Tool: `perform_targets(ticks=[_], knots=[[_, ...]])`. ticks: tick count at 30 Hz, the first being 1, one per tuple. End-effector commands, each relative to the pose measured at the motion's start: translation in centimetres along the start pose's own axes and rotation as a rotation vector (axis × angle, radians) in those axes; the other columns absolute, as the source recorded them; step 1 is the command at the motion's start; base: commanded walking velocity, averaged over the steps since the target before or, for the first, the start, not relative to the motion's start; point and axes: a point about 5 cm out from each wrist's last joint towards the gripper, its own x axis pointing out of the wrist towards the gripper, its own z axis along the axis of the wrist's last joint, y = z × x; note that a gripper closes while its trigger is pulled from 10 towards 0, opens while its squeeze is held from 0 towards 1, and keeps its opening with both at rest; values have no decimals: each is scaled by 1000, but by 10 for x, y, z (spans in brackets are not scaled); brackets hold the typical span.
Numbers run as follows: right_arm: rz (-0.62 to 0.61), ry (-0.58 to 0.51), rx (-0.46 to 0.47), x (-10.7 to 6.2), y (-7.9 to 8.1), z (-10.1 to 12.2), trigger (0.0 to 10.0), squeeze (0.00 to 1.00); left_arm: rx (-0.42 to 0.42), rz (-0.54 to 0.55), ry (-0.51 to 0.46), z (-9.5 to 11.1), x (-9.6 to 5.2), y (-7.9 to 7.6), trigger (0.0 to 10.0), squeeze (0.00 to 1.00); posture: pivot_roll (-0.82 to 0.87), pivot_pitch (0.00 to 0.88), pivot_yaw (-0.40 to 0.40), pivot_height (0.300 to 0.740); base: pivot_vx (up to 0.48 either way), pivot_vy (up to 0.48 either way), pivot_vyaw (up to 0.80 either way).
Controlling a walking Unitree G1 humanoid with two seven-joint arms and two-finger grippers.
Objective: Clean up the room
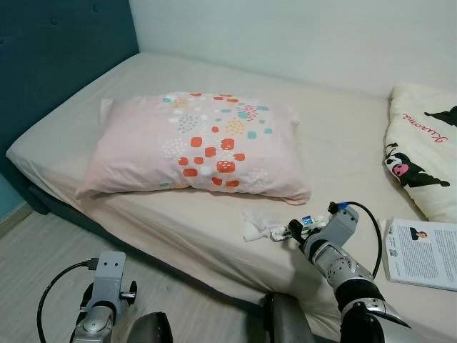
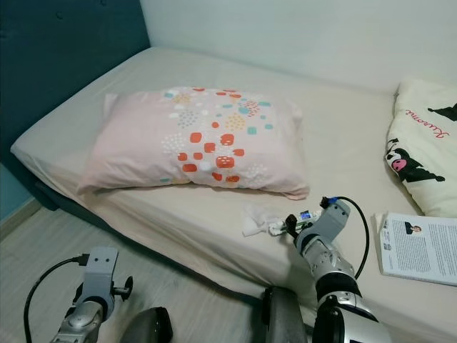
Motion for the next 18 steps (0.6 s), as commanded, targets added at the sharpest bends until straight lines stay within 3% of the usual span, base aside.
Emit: perform_targets(ticks=[1, 8, 9, 11, 12, 18], knots=[[-14, 18, 22, 0, -2, -3, 10000, 0, 18, -13, 20, -8, -4, 0, 10000, 0, -40, 128, -5, 549, 0, 0, 0], [-68, -12, 32, -2, -16, 13, 10000, 0, 43, -11, 31, -20, -10, 8, 10000, 0, -22, 171, -3, 549, 0, 0, 0], [-70, -14, 33, -3, -17, 15, 3843, 0, 48, -12, 33, -22, -12, 9, 10000, 0, -20, 178, -3, 549, 0, 0, 0], [-70, -14, 33, -3, -17, 15, 3843, 0, 48, -12, 33, -22, -12, 9, 10000, 0, -20, 178, -3, 549, 0, 0, 0], [-58, -16, 30, -3, -16, 16, 0, 0, 52, -13, 35, -24, -13, 10, 10000, 0, -17, 188, -4, 549, 0, 0, 0], [4, -16, 20, 0, -2, 23, 0, 0, 77, -20, 26, -28, -17, 12, 10000, 0, 3, 222, -6, 549, 0, 0, 0]])
